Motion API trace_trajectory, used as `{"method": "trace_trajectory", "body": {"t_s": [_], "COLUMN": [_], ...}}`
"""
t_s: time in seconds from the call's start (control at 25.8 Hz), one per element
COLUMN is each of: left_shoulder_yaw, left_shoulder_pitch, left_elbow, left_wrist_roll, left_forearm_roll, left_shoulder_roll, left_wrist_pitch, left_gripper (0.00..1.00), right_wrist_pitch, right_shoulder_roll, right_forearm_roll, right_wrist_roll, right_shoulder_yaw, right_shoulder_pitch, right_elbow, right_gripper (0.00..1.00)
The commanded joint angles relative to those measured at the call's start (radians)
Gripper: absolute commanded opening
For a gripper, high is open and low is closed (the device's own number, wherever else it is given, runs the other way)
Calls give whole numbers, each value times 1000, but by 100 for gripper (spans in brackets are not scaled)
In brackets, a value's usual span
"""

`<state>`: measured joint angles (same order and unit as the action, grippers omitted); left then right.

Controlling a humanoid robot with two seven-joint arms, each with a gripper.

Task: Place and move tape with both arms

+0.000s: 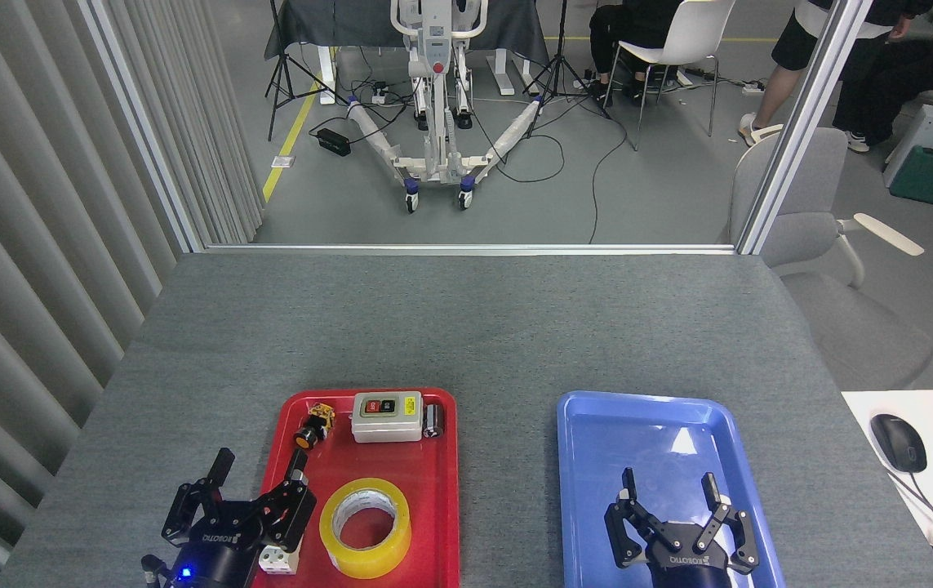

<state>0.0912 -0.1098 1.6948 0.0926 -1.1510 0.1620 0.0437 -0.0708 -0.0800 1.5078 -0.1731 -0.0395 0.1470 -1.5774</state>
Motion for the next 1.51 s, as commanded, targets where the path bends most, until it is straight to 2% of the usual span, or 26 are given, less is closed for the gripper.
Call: {"method": "trace_trajectory", "body": {"t_s": [0.0,0.08,0.23,0.43,0.77,0.93,1.01,1.12,1.24,1.47], "left_shoulder_yaw": [-2,-2,-4,-5,-21,-25,-21,-18,-10,113], "left_shoulder_pitch": [-2,-2,1,1,5,30,75,125,185,328], "left_elbow": [3,-4,-6,5,5,19,19,17,6,-4], "left_wrist_roll": [7,-2,-97,-57,-67,-90,-169,-378,-522,-757], "left_forearm_roll": [-4,-4,2,-4,-4,-1,2,2,4,4], "left_shoulder_roll": [4,8,10,7,8,16,45,56,82,165], "left_wrist_pitch": [58,51,22,47,81,85,87,122,205,410], "left_gripper": [99,99,99,99,99,99,99,99,99,99], "right_wrist_pitch": [3,5,8,3,-15,-49,-49,-47,-47,-47], "right_shoulder_roll": [-1,2,2,-4,5,8,8,3,8,-6], "right_forearm_roll": [0,0,0,-1,9,5,6,9,11,11], "right_wrist_roll": [0,0,0,-2,-6,-62,-85,-85,-83,-83], "right_shoulder_yaw": [3,1,1,3,9,9,4,1,-5,-20], "right_shoulder_pitch": [-1,-1,-1,-1,-1,-6,-6,-7,-3,-3], "right_elbow": [-1,-3,-1,-6,-9,-1,-1,0,0,10], "right_gripper": [100,100,100,100,100,100,100,100,100,100]}}
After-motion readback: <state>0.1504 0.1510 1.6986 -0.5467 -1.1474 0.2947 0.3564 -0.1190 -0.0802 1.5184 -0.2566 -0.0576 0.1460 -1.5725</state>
